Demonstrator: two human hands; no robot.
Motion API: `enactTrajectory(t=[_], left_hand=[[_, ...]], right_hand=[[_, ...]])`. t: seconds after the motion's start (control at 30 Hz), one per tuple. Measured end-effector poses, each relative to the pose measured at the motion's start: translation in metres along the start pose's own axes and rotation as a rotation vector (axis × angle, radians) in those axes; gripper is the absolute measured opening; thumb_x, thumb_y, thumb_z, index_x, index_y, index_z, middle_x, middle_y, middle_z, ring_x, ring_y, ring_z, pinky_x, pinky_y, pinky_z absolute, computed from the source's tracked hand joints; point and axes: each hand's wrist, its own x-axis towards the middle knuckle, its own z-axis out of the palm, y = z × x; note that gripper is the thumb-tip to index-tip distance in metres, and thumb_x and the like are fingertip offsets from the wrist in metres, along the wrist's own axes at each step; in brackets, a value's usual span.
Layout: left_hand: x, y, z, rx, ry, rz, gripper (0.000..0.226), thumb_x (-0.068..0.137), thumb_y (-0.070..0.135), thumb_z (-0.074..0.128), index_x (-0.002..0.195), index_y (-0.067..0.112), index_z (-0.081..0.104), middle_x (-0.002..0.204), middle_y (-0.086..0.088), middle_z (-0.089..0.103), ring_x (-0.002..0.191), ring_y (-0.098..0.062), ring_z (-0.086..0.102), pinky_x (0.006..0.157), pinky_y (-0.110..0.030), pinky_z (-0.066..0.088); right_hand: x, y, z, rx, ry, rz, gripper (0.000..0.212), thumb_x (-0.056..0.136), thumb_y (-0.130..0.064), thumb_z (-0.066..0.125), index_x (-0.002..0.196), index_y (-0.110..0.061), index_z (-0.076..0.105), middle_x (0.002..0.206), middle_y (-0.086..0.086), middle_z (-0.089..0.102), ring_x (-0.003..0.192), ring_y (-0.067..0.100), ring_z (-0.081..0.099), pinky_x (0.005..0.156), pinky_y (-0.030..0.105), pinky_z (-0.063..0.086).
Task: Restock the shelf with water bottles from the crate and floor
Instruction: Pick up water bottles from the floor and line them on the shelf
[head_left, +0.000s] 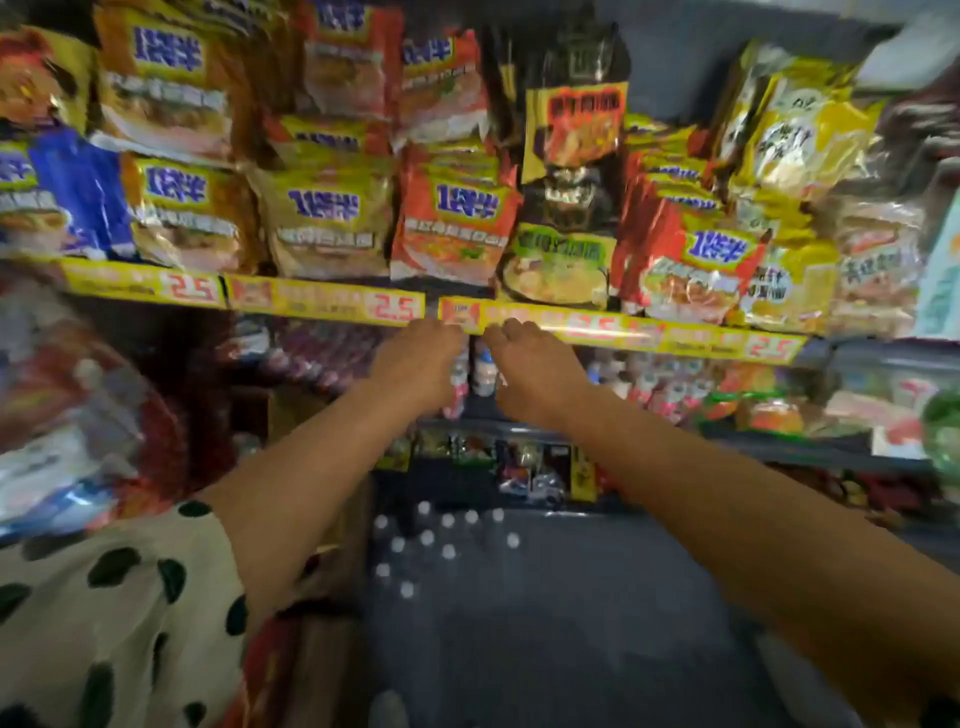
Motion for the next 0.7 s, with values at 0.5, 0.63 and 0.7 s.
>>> enactTrajectory(t=[0.5,0.63,0.7], left_hand=[[-0.048,-0.083,0.471,-0.171,-0.498,-0.281,0.045,0.089,0.014,0.058,0.132,0.013,0.047,0.132,-0.009,0.053,0.121,-0.026,0.052,0.099,-0.035,0.045],[-0.06,-0.113,0.563,-0.139,-0.612,-0.329,0.044,0.086,0.016,0.065,0.127,0.014,0.049,0.13,-0.008,0.054,0.121,-0.026,0.052,0.095,-0.034,0.046],[-0.067,-0.126,0.596,-0.127,-0.613,-0.339,0.042,0.086,0.018,0.066,0.125,0.014,0.049,0.128,-0.008,0.054,0.12,-0.026,0.052,0.095,-0.034,0.046]], right_hand=[[-0.012,-0.093,0.477,0.287,-0.494,-0.038,0.058,0.085,-0.015,0.059,0.137,-0.009,0.035,0.132,0.013,0.043,0.12,0.031,0.044,0.094,0.039,0.039],[-0.011,-0.136,0.585,0.303,-0.561,-0.061,0.06,0.085,-0.016,0.06,0.138,-0.009,0.032,0.131,0.013,0.044,0.119,0.031,0.046,0.094,0.037,0.041],[-0.007,-0.155,0.623,0.302,-0.575,-0.07,0.063,0.086,-0.018,0.062,0.139,-0.01,0.03,0.13,0.013,0.044,0.118,0.03,0.047,0.094,0.036,0.041]])
